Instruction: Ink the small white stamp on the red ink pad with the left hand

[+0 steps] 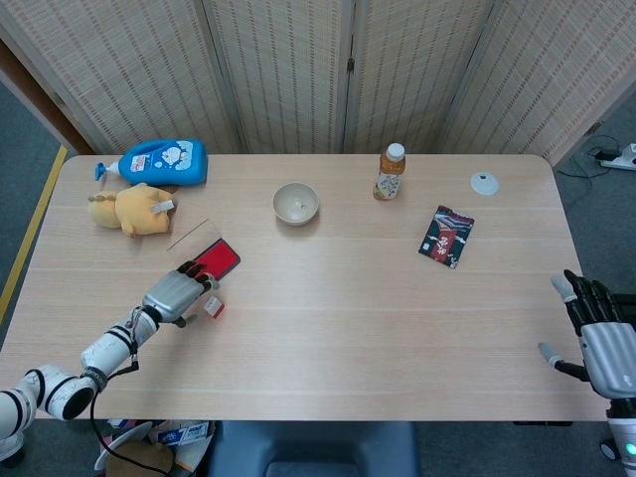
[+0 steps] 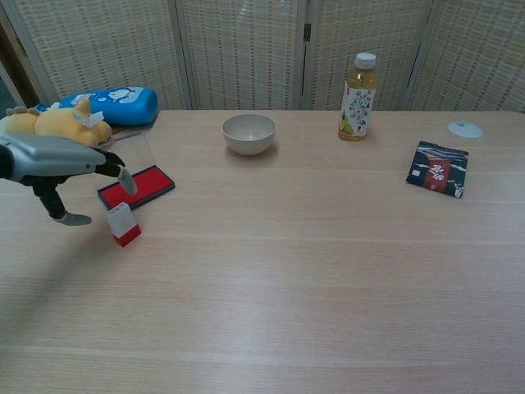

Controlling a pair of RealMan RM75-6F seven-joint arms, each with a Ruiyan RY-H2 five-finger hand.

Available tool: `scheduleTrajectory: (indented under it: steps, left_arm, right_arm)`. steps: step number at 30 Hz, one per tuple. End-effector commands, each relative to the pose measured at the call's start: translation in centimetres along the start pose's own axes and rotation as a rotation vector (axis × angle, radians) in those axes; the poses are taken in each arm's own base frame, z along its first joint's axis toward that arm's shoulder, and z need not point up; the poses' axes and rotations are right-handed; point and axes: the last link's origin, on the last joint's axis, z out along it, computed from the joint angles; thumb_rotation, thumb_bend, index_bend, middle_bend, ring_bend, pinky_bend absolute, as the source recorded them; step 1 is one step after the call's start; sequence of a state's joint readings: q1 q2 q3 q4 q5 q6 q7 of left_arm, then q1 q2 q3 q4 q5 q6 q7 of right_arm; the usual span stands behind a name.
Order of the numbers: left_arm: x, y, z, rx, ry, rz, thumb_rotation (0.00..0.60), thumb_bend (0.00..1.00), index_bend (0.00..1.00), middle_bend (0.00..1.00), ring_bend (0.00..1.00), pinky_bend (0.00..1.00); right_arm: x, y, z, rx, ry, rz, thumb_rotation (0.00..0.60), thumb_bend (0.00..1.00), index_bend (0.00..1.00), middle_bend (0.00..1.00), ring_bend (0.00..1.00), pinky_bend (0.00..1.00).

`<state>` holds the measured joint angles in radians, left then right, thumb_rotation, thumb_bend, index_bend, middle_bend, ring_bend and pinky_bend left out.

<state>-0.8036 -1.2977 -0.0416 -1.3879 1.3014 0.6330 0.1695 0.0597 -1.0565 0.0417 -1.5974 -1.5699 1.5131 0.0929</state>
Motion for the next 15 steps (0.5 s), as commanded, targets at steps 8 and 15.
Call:
scheduleTrajectory:
  steps: [8,15]
  left_arm:
    - [-0.48,0.58,0.26,0.001,-0.005,-0.010,0.600,0.33,0.21,0.18,0.02,0.06]
    - [-0.76,0.65,0.62,0.012,-0.006,-0.012,0.600,0.33,0.23,0.20,0.02,0.06]
  right_arm:
    - [0.15,-0.07,-0.28,0.012,0.001,0.004,0.600,0.21,0.00,0.00,0.00,0.00]
    - [0.25,-0.03,-0.49,0.014,0.003,0.006,0.600,0.21,0.00,0.00,0.00,0.00]
